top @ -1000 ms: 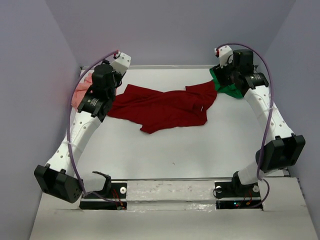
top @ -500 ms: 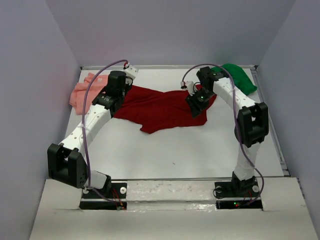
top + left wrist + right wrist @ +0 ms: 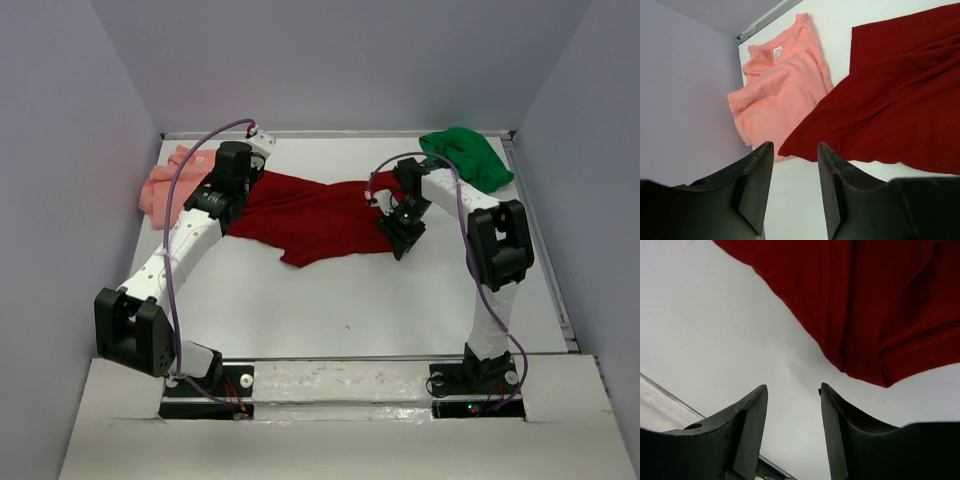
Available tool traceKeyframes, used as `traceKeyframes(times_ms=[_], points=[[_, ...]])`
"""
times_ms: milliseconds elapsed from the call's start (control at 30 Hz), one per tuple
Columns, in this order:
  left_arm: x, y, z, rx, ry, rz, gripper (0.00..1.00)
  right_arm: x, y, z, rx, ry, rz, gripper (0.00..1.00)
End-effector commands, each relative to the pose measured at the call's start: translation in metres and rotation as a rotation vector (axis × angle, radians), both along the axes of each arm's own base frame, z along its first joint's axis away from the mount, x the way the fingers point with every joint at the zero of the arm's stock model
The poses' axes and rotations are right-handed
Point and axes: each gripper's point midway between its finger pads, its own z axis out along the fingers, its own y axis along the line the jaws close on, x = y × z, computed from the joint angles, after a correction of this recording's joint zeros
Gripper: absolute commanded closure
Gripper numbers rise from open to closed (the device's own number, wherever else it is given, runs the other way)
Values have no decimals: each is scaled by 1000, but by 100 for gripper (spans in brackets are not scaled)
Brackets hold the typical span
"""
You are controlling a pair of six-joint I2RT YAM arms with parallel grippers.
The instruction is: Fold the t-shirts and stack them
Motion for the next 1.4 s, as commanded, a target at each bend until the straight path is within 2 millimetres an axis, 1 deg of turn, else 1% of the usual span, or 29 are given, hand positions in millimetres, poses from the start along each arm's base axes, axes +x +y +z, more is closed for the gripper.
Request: traceKeyframes(times_ms=[0,33,167,200,233,300,333,400,533,633,667,733,767,967,1000,1033,1067,1100,1233,1300,1367], points=[[-6,3,16,-34,-51,9,48,26,-12,5,-63,-121,-34,48],[-8,3,15,-37,-48,9,48,30,-12,2,-69,-131,-39,48],[-11,2,10,-44,-39,-1,48,45,-11,3,-82,-159,-50,48],[-11,2,10,-42,-40,0,48,53,-8,8,-76,-176,-52,48],[-12,2,10,-43,-40,2,48,56,-7,11,-73,-180,-54,48],[-13,3,9,-38,-39,3,48,61,-3,9,-62,-168,-57,48],[-14,4,10,-37,-40,4,48,64,0,13,-52,-170,-55,48],[-15,5,7,-34,-33,4,48,65,3,9,-42,-156,-51,48],[-18,6,5,-31,-31,1,48,61,4,-4,-37,-121,-47,48],[-20,7,5,-26,-30,0,48,52,4,-9,-31,-91,-41,47],[-20,7,4,-24,-29,1,48,47,2,-12,-39,-78,-38,47],[-20,7,3,-20,-28,1,48,43,0,-12,-39,-78,-33,47],[-20,8,2,-19,-25,3,48,38,-2,-15,-45,-66,-27,47],[-18,4,1,-35,-22,-2,48,21,-9,-27,-63,-27,-18,47],[-18,4,1,-34,-20,-3,48,19,-9,-29,-66,-22,-16,51],[-18,5,1,-34,-20,-1,48,17,-11,-32,-70,-19,-18,63],[-19,4,2,-35,-22,-2,48,17,-12,-33,-77,-19,-19,78],[-19,5,1,-31,-17,-2,48,17,-13,-34,-84,-21,-19,100],[-22,7,3,-27,-19,-1,48,19,-14,-29,-88,-35,-25,100],[-24,7,1,-20,-15,-3,48,20,-18,-26,-106,-51,-27,100],[-27,10,-10,-1,14,3,48,23,-23,-18,-128,-92,-34,100]])
